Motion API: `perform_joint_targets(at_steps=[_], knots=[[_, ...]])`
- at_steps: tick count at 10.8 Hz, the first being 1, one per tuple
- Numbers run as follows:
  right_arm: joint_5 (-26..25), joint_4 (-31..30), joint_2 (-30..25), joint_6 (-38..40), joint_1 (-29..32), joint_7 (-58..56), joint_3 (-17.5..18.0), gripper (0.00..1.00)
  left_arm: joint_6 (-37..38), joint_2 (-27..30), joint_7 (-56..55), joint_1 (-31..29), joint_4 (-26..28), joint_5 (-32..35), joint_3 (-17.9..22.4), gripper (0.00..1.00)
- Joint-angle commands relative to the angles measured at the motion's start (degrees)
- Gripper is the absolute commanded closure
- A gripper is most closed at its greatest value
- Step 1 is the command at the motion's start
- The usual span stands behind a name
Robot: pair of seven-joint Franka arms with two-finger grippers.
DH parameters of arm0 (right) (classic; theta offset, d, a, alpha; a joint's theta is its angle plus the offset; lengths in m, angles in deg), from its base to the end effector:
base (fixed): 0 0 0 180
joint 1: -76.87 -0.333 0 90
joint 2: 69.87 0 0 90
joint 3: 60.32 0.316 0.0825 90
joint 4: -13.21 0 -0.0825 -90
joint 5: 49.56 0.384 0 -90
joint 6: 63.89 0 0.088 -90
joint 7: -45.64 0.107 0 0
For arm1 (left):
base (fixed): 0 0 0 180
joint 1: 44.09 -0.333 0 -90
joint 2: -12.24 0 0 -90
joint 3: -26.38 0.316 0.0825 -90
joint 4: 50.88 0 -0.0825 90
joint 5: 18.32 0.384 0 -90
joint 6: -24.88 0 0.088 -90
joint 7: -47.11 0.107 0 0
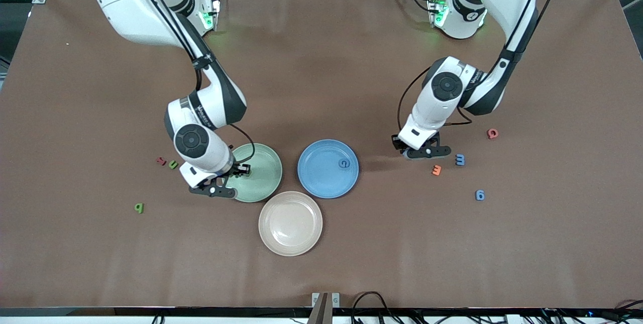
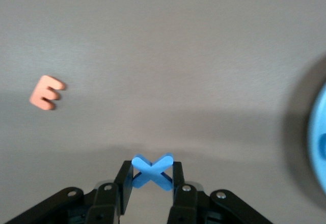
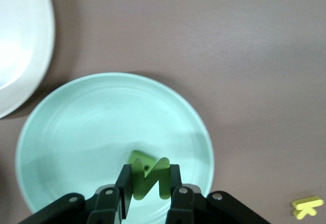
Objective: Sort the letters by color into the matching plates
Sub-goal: 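Drop blue X on the blue plate while the right gripper drops green N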
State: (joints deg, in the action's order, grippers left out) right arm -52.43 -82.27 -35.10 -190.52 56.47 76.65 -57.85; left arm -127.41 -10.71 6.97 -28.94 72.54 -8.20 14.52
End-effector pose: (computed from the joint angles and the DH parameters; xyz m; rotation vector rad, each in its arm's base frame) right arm 0.6242 0.2581 0.2484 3.0941 -0.1825 -0.0761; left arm 0.5145 -0.2672 0.2254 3.0791 0.1509 0.1597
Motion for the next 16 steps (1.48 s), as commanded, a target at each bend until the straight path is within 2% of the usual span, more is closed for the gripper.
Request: perform_joint_targets(at_steps=[1,2,3,8,12,16], knots=[[2.2,1.3,0.2,1.0,-1.7,1.1,0.1,0.66,2.3,-3.8,-7.4,3.5,-6.5,0.6,0.3,1.00],[2.6,1.3,0.1,1.0,-1.8,1.1,0.1,0.04,2.3,-4.8,-9.3,4.4,-8.0,0.5,0.3,1.00],[2.2,1.2,0.1,1.0,-1.7,0.5,0.0,0.00,2.3,-5.5,-11.4,5.4,-9.4,0.5,0.3,1.00],[1.7,0.7,-0.9,1.6,-0.2,-4.8,-0.5,0.00,3.2,-9.7,-21.3,10.8,-17.4,0.5,0.3,1.00],[1.8,0.3,-1.0,3.6,2.8,-4.8,-3.3,0.00,4.3,-14.9,-26.9,14.5,-25.3,0.6,0.3,1.00],[1.7,-1.8,-1.8,2.4,8.3,-5.0,-3.3,0.00,4.3,-16.7,-28.7,16.7,-27.7,0.7,0.5,1.00]])
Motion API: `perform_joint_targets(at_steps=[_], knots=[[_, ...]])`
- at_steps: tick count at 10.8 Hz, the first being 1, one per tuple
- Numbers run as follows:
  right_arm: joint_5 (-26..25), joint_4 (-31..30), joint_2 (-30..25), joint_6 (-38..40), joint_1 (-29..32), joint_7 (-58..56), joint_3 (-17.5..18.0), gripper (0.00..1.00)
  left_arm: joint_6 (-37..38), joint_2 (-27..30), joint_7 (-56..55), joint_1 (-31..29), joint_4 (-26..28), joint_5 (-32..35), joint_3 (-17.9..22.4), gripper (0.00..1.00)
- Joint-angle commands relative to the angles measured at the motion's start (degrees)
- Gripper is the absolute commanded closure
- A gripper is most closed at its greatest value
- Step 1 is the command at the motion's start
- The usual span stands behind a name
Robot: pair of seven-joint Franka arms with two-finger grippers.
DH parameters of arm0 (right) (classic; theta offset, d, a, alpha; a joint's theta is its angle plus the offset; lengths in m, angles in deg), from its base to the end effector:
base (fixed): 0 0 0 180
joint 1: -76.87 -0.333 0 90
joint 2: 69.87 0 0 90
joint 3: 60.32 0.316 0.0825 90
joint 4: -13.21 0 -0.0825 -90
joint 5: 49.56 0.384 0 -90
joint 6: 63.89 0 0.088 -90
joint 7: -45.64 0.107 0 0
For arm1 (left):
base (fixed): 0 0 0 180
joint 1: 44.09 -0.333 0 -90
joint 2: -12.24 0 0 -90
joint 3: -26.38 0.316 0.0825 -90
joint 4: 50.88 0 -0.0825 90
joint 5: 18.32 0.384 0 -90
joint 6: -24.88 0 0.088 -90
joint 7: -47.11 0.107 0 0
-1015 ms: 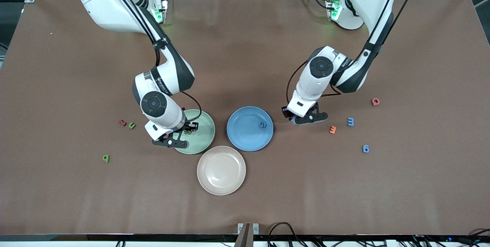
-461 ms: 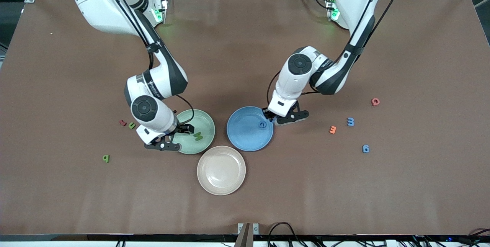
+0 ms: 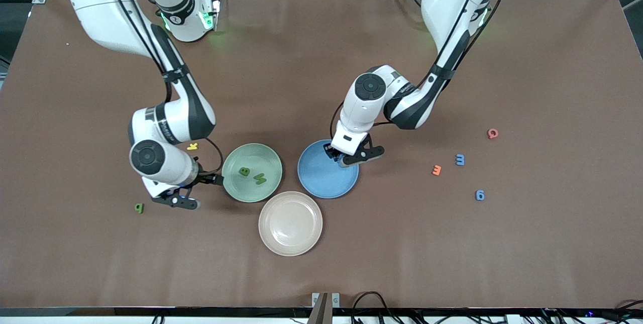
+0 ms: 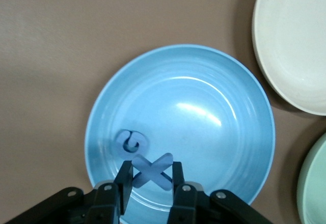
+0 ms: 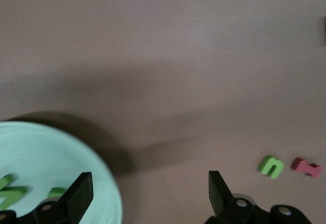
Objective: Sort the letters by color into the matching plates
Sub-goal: 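Drop blue X on the blue plate while the right gripper drops green N, then move the left gripper to blue g while the right gripper reaches green n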
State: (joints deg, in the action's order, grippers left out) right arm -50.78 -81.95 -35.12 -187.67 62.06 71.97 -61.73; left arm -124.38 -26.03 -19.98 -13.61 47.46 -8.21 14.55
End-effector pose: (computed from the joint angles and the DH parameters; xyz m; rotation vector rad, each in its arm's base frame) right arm 0.6530 0.1565 0.2469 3.0560 -0.3209 -0.1382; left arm 0.5226 -0.4576 0.2308 2.8878 0.5103 0.1868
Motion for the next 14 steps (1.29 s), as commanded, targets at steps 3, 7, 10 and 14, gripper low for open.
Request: perform_joint_targets(at_steps=[3,7,10,14], knots=[[0.2,-10.4,-4.9,-9.9,7.7,-0.3,0.5,0.00,1.2,-1.4,-3.0,3.2,-2.6,0.7,0.5,1.00],[1.0,-18.5,-8.7,-15.8,11.1,0.2,0.5,0.00,4.5,-0.8,-1.2,2.7,-2.4,2.5,1.0,0.00],[1.1,-21.2,-9.9,-16.1,12.2,0.4,0.5,0.00,5.8,-0.1,3.2,1.0,-1.9,2.5,1.5,0.00],[4.9,-25.0,-10.3,-20.3,12.8,0.6,0.5,0.00,11.1,2.3,12.1,-5.9,1.3,4.5,1.5,0.00]])
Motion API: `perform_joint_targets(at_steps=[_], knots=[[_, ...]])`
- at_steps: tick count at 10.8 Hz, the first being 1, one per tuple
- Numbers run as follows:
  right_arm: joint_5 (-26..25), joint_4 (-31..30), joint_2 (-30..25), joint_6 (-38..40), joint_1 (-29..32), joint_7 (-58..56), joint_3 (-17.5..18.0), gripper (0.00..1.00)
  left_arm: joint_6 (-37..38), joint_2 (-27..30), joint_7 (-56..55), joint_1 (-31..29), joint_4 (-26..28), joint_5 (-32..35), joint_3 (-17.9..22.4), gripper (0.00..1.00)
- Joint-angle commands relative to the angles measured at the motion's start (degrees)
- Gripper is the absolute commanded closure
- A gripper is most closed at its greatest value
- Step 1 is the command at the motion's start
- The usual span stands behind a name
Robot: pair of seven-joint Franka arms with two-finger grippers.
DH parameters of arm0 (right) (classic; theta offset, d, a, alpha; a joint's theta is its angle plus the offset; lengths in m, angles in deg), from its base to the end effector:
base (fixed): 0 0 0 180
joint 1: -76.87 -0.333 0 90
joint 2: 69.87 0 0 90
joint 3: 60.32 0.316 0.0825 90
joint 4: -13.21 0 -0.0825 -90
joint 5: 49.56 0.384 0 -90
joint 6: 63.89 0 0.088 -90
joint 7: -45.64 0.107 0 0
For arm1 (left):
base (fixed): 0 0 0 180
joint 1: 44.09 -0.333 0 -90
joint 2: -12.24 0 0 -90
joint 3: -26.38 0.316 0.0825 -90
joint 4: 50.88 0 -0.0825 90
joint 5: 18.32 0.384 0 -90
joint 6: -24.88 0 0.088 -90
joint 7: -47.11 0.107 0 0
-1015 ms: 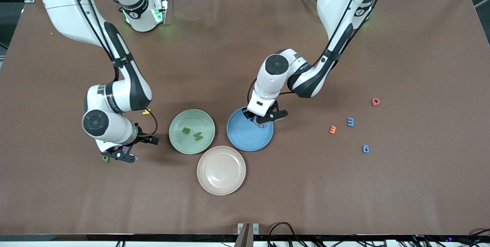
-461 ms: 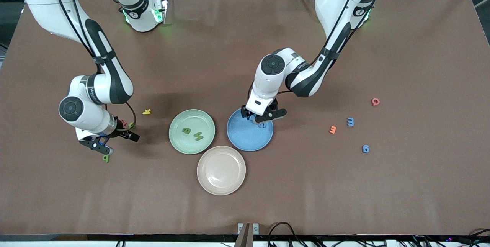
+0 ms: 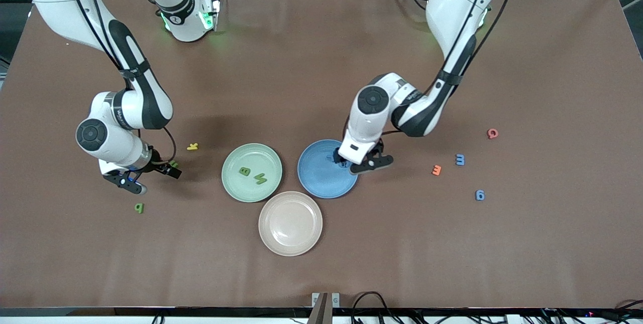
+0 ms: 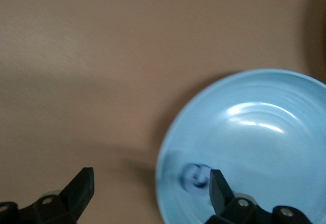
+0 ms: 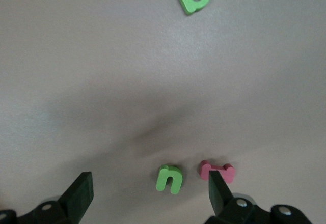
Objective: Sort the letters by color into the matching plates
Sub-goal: 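Move the left gripper to blue g while the right gripper reaches green n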
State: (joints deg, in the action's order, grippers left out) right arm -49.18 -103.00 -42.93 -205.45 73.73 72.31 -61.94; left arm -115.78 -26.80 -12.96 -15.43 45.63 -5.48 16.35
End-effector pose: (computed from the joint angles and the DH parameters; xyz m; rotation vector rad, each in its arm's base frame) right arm 0.5978 0.0161 0.2102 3.0503 -0.6842 -0.0384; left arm 0.5464 -0.4200 0.2173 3.0621 0.3862 0.1550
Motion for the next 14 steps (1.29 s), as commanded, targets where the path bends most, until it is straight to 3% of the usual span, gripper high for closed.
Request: perform_joint_targets(at_steps=[1,7,10,14], knots=[[5.0,-4.3,-2.6,-2.7,1.0,0.3,0.7,0.00,2.5,3.8,7.7,-6.2,3.8,1.8,-0.3,0.00],[6.9,-6.9,-2.3,-4.5,1.1,4.8,0.7,0.00,2.1,5.6,18.6,-15.9,5.3,1.8,-0.4,0.00],[6.9,-7.4,-2.1,-5.0,1.0,5.4,0.7,0.00,2.0,5.6,29.5,-20.6,6.4,1.8,-0.4,0.00],[6.9,-7.6,-1.5,-6.6,0.9,5.4,0.6,0.10,1.8,4.3,44.0,-27.2,5.5,1.8,-0.5,0.00]])
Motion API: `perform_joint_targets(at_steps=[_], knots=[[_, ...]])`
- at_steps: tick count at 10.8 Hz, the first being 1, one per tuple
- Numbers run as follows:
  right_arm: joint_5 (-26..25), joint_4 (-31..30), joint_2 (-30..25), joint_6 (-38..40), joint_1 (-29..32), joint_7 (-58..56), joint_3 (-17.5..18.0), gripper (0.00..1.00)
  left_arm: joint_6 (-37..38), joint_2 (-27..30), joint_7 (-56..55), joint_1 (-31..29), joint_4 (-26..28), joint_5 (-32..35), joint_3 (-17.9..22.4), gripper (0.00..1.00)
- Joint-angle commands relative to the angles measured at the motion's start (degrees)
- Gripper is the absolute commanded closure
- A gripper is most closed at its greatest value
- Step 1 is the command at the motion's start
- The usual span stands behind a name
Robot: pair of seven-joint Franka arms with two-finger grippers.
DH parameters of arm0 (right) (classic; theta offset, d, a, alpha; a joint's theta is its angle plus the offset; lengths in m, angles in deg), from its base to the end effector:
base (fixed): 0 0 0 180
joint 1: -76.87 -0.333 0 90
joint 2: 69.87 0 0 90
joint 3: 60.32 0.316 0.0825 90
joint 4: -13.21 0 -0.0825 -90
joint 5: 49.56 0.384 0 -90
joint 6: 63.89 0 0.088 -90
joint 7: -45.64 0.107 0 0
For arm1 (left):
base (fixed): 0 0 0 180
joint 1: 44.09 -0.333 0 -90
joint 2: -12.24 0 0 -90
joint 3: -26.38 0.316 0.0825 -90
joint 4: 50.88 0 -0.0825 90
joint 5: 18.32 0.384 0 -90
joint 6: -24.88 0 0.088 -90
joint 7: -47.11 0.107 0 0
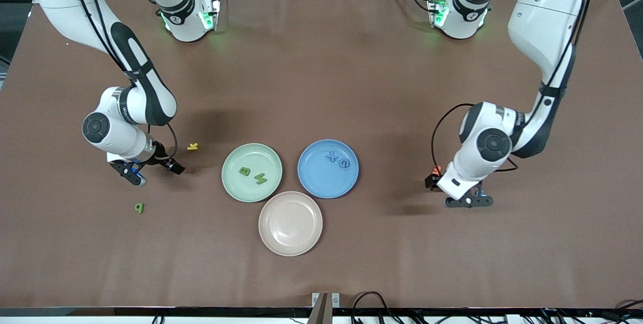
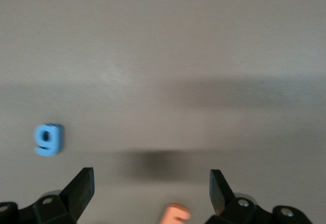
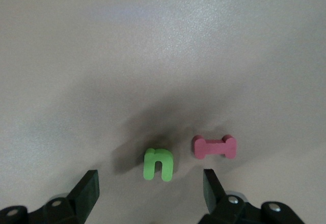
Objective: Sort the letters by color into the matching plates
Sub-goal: 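Move the left gripper to blue g while the right gripper reaches green n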
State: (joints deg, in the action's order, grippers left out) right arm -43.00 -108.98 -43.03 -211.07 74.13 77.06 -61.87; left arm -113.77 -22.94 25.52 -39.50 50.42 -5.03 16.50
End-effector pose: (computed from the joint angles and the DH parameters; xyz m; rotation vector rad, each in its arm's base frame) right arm 0.5690 0.0098 0.1812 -2.9545 0.9499 0.0680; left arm 0.6482 -0.1560 0.2237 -3.0997 0.0200 -0.1051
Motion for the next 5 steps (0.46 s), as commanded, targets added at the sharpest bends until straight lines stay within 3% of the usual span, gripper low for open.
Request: perform_joint_targets(at_steps=[1,5], knots=[[0.7,-1.7,-1.0,-1.8,0.5,0.7,0.6,0.13,-1.3,-0.3,8.2,-5.0,0.0,1.4,-0.7,0.00],[0.7,-1.6,0.4,-4.4,0.3,0.7,0.6,0.23,-1.8,-5.3,15.7,-8.2,-5.2,0.6,-0.5,0.00]])
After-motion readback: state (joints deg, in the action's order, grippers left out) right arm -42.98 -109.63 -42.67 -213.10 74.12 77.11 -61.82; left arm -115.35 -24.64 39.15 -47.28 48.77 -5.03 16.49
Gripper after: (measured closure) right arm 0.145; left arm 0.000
